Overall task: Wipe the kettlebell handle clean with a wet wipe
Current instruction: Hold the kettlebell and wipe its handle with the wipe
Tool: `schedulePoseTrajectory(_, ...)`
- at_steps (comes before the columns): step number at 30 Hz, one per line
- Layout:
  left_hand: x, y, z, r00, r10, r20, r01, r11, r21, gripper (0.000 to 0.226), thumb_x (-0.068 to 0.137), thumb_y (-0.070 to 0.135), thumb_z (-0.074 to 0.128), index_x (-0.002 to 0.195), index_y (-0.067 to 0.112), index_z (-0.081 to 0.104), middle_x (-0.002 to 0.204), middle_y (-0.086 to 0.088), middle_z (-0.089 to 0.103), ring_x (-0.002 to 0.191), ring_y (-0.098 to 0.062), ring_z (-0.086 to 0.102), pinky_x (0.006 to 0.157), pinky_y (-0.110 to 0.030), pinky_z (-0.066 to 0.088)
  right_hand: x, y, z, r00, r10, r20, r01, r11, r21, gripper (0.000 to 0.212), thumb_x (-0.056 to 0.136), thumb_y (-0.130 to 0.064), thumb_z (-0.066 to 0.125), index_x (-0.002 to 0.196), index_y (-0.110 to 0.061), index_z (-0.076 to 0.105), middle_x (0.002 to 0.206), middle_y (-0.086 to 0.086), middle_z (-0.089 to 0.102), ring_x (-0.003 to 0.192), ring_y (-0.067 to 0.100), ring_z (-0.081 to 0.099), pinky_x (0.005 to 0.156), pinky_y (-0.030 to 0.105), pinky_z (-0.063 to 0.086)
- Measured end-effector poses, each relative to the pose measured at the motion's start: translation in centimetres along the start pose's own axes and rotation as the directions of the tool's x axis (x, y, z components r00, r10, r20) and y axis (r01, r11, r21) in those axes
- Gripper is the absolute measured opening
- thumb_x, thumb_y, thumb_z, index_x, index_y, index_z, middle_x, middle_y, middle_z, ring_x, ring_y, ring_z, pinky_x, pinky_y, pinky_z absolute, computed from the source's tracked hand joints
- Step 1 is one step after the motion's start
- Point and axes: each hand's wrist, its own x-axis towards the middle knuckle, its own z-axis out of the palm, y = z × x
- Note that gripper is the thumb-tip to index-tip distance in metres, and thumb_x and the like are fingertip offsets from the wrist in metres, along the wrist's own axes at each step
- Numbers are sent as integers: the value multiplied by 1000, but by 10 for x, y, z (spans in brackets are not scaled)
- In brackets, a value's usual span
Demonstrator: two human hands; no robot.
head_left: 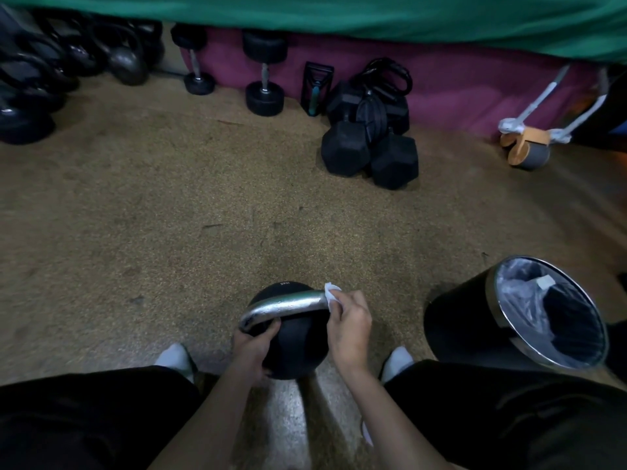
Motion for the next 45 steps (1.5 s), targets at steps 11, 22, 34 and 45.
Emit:
schedulePoseTrajectory(11, -11, 5, 2, 1000, -12, 2, 12, 1000, 18, 73, 70, 36, 90, 132, 26, 53, 134, -10, 60, 120, -42, 56, 59, -52, 56, 37, -9, -16, 940, 27, 340, 98, 933, -346, 29, 94, -5, 48, 116, -11, 66, 115, 7, 56, 102, 22, 59, 86, 16, 38)
schedulePoseTrajectory(22, -6, 4, 0, 999, -19, 35, 19, 1000, 19, 94, 57, 49, 93, 137, 29, 49, 138, -7, 59, 121, -40, 55, 58, -51, 57, 75, -25, -11, 842, 129, 524, 135, 890, -436, 26, 85, 1, 54, 91, -15, 74, 93, 11, 69, 81, 24, 65, 71, 28, 53)
schedulePoseTrajectory(34, -10, 5, 1, 999, 30, 27, -29, 1000, -6, 79, 71, 33, 90, 138, 22, 51, 135, -11, 60, 122, -42, 56, 59, -49, 55, 94, -41, -1, 695, 168, 699, 235, 865, -442, 17, 84, -7, 62, 91, -17, 75, 101, 4, 70, 91, 19, 64, 79, 26, 53)
schedulePoseTrajectory(45, -15, 6, 1, 999, 12, 36, -12, 1000, -10, 73, 75, 30, 88, 139, 25, 50, 138, -10, 59, 125, -41, 54, 73, -58, 55, 104, -40, -6, 631, 231, 741, 195, 877, -440, 14, 86, -11, 64, 96, -8, 72, 101, 8, 70, 87, 18, 61, 64, 22, 45)
